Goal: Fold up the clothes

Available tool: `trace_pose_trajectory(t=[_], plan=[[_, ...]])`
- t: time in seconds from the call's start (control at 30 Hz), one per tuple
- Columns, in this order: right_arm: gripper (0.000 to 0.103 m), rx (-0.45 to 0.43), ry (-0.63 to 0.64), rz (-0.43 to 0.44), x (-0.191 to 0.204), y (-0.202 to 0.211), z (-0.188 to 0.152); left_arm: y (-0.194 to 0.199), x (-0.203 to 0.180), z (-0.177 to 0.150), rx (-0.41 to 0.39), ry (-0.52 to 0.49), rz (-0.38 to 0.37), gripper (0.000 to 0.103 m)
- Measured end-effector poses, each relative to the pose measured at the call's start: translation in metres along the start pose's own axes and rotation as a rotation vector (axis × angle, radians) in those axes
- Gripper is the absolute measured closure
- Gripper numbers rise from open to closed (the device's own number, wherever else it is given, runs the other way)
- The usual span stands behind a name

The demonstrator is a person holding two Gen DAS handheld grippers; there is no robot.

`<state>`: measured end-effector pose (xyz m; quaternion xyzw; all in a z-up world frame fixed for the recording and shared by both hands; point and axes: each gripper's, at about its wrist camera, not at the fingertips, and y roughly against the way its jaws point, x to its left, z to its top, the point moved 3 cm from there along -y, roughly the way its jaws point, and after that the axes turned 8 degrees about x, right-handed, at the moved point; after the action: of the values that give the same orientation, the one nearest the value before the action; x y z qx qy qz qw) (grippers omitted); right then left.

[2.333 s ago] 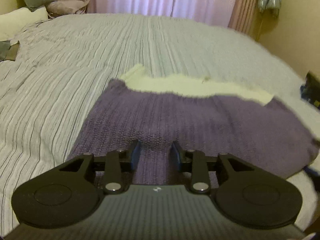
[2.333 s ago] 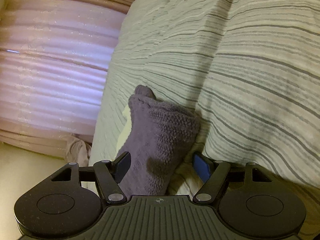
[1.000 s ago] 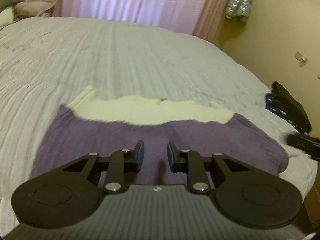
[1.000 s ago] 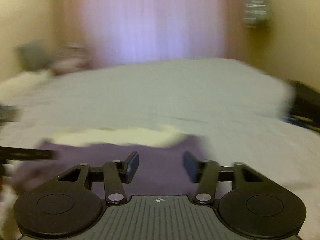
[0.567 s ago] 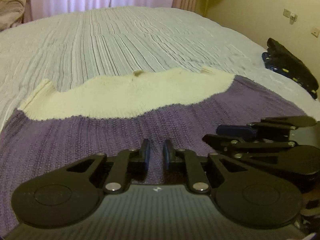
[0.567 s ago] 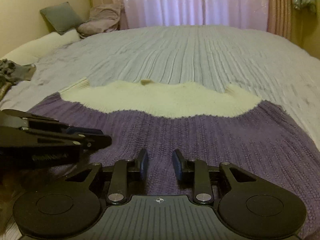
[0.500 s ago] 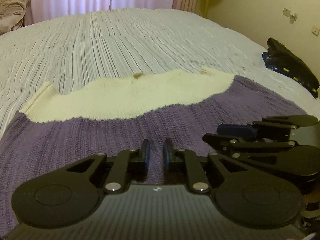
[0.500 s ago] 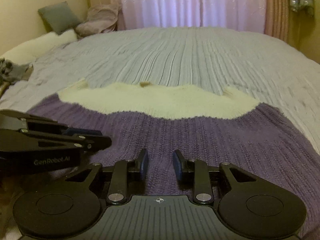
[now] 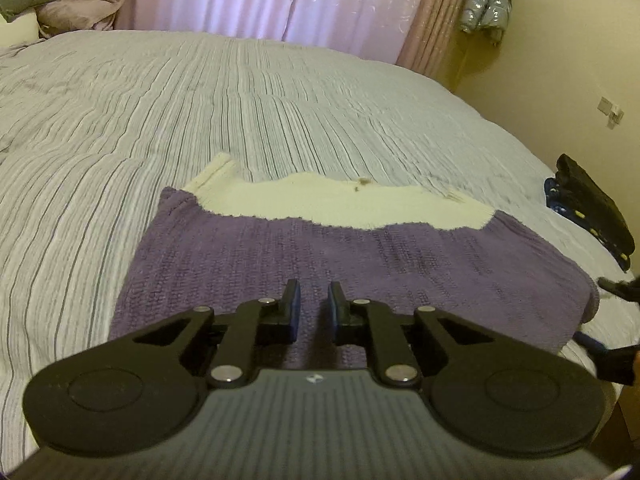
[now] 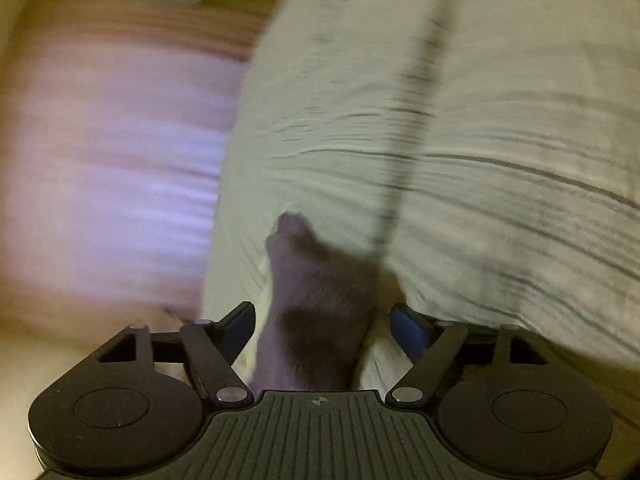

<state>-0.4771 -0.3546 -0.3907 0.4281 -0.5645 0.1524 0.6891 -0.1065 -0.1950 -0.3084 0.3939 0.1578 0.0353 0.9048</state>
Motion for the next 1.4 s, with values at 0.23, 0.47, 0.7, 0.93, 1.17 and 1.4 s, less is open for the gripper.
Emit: trace_pose_trajectory(t=[0.23, 0.47, 0.7, 0.93, 1.17, 1.4], plan=[[0.082, 0.019, 0.256, -0.154, 0.018, 0.013, 0.007, 0.003, 0.004, -0.001, 0.024, -0.03, 0.006, 0.091], [0.047, -0.019, 0.219, -0.111, 0.004, 0.008, -0.015, 0.008, 0.007, -0.001, 0.03, -0.043, 0.014, 0.09], [0.03, 0.027, 0.222, -0.092, 0.003, -0.011, -0.04, 0.017, 0.026, -0.004, 0.01, 0.062, -0.023, 0.091], [0.08, 0.068, 0.174, -0.076, 0.003, -0.048, -0.037, 0.015, 0.051, -0.012, 0.006, 0.216, -0.102, 0.093], [0.083, -0.063, 1.078, -0.563, 0.102, -0.057, -0.109, 0.027, 0.079, -0.016, -0.033, 0.394, -0.198, 0.093], [0.083, -0.223, 1.974, -0.487, 0.118, -0.078, -0.287, 0.048, 0.105, -0.035, -0.078, 0.549, -0.267, 0.093]])
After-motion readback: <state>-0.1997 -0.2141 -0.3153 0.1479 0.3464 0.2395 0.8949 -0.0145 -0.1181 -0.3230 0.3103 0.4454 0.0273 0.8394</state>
